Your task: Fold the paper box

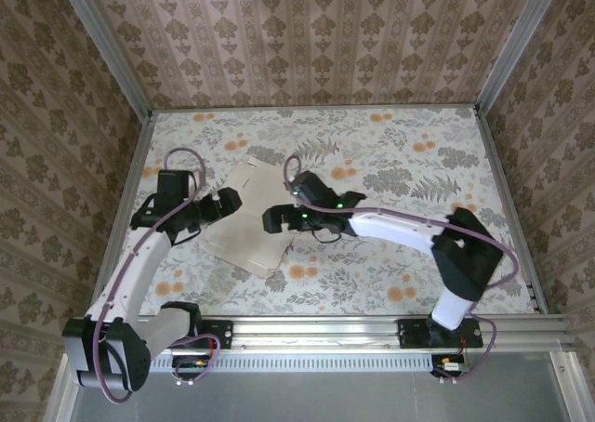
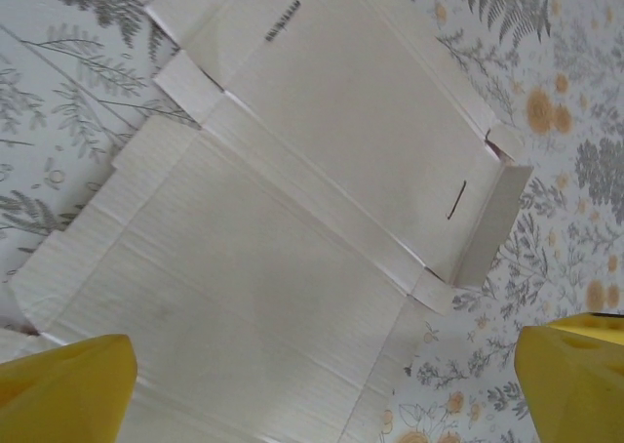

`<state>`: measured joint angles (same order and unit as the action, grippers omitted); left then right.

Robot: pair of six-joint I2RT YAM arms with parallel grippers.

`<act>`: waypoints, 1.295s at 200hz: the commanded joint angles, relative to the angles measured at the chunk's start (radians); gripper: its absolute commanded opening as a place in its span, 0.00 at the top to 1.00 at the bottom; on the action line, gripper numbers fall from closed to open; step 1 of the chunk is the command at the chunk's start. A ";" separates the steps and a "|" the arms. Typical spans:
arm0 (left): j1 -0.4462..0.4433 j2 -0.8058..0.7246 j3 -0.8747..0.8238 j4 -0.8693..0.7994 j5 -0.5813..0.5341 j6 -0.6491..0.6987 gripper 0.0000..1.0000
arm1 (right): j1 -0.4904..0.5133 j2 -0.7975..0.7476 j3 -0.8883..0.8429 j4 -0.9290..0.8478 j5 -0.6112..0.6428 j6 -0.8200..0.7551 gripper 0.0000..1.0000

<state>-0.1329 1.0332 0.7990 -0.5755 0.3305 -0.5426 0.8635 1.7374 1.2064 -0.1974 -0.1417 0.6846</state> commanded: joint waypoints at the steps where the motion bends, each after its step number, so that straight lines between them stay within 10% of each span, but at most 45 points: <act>1: 0.056 -0.024 -0.028 0.015 0.044 0.003 0.00 | 0.037 0.099 0.097 0.001 -0.003 0.010 0.00; 110: 0.108 -0.018 -0.083 0.142 0.133 0.033 0.00 | 0.074 0.262 0.087 -0.077 -0.076 0.033 0.00; 259: -0.131 0.312 0.044 0.384 0.086 0.106 0.01 | -0.216 -0.237 -0.314 -0.335 -0.053 -0.240 0.00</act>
<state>-0.2371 1.2598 0.7300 -0.2569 0.4046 -0.4942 0.6437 1.5833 0.8944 -0.4335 -0.1894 0.5270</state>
